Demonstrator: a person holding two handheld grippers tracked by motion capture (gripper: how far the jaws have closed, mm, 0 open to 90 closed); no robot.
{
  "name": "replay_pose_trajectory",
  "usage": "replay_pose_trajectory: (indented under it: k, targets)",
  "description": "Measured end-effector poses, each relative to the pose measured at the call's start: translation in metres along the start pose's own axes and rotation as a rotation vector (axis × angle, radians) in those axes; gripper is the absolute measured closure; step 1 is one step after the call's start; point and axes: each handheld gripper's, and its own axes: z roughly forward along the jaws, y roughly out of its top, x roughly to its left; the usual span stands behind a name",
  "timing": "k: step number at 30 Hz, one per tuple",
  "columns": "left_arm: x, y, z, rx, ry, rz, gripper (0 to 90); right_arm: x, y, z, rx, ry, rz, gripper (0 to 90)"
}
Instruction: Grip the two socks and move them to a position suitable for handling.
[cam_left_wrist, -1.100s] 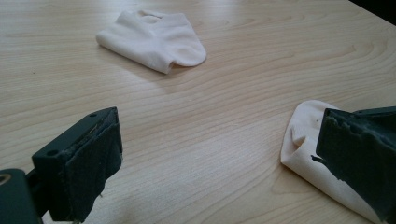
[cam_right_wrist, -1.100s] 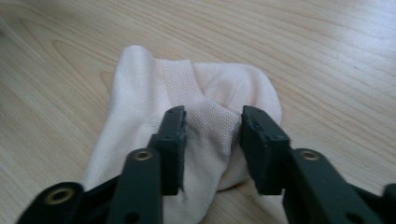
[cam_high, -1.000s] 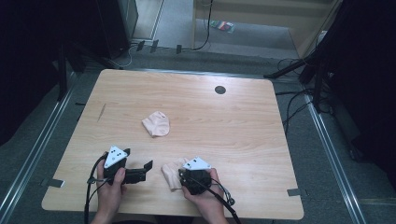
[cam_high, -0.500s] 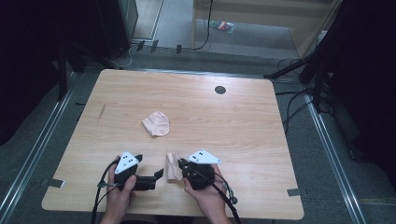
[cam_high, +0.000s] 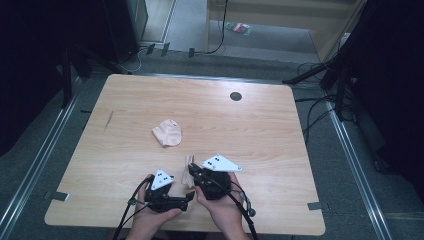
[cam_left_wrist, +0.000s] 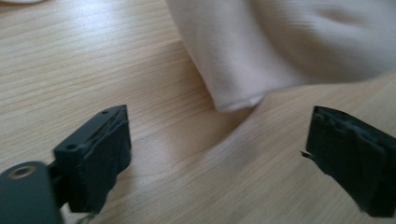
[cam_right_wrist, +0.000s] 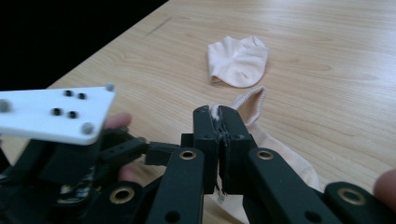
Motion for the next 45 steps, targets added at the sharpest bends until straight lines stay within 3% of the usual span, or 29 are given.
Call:
replay_pose_trajectory:
  k: [3, 6, 8, 9, 11, 13, 14, 18, 19, 20, 21, 24, 25, 30, 35, 42, 45]
  targets:
    - [0.003, 0.002, 0.003, 0.002, -0.012, -0.027, 20.8, 0.002, 0.002, -0.003, -0.006, 0.020, 0.009, 88.2]
    - [0.004, 0.005, 0.004, -0.023, 0.001, -0.018, 38.6, 0.004, 0.004, -0.007, -0.015, 0.028, 0.011, 88.2]
    - [0.005, 0.006, 0.004, -0.034, 0.006, -0.016, 55.7, 0.004, 0.005, -0.008, -0.017, 0.030, 0.011, 88.2]
    - [0.007, 0.007, 0.003, -0.051, 0.001, -0.004, 55.7, 0.004, 0.005, -0.009, -0.019, 0.034, 0.012, 88.2]
    - [0.009, 0.008, -0.003, -0.076, 0.024, 0.048, 81.8, 0.003, 0.007, -0.012, -0.032, 0.036, 0.014, 88.3]
    - [0.011, 0.008, -0.011, -0.091, 0.071, 0.094, 88.6, 0.001, 0.007, -0.013, -0.041, 0.035, 0.017, 88.3]
    - [0.011, 0.007, -0.016, -0.104, 0.114, 0.120, 89.0, 0.000, 0.007, -0.013, -0.049, 0.036, 0.013, 88.3]
    - [0.011, 0.004, -0.035, -0.143, 0.336, 0.249, 89.3, -0.001, 0.005, -0.008, -0.062, 0.045, 0.008, 88.5]
    - [0.011, 0.004, -0.038, -0.141, 0.375, 0.272, 89.3, -0.001, 0.004, -0.006, -0.059, 0.046, 0.006, 88.5]
    - [0.011, 0.004, -0.038, -0.141, 0.375, 0.272, 89.3, -0.001, 0.004, -0.006, -0.059, 0.046, 0.006, 88.5]
    - [0.009, 0.003, -0.039, -0.105, 0.434, 0.320, 89.2, 0.000, 0.000, 0.001, -0.045, 0.051, -0.002, 88.5]
    - [0.002, -0.004, -0.034, -0.050, 0.479, 0.383, 88.9, -0.005, -0.008, 0.012, -0.011, 0.034, 0.000, 88.5]
    - [-0.001, -0.005, -0.032, -0.031, 0.472, 0.395, 88.7, -0.007, -0.012, 0.015, 0.002, 0.024, 0.004, 88.5]
    - [-0.006, -0.011, -0.017, 0.037, 0.340, 0.350, 84.9, -0.027, -0.027, 0.022, 0.051, -0.023, 0.037, 88.5]
    - [-0.004, -0.009, -0.015, 0.034, 0.214, 0.255, 71.1, -0.043, -0.037, 0.017, 0.074, -0.064, 0.041, 88.5]
    - [0.011, -0.002, -0.021, 0.013, 0.092, 0.173, 47.9, -0.056, -0.044, 0.016, 0.109, -0.093, 0.035, 88.5]
    - [0.027, 0.005, -0.031, -0.028, 0.073, 0.133, 46.3, -0.057, -0.044, 0.017, 0.117, -0.089, 0.024, 88.5]
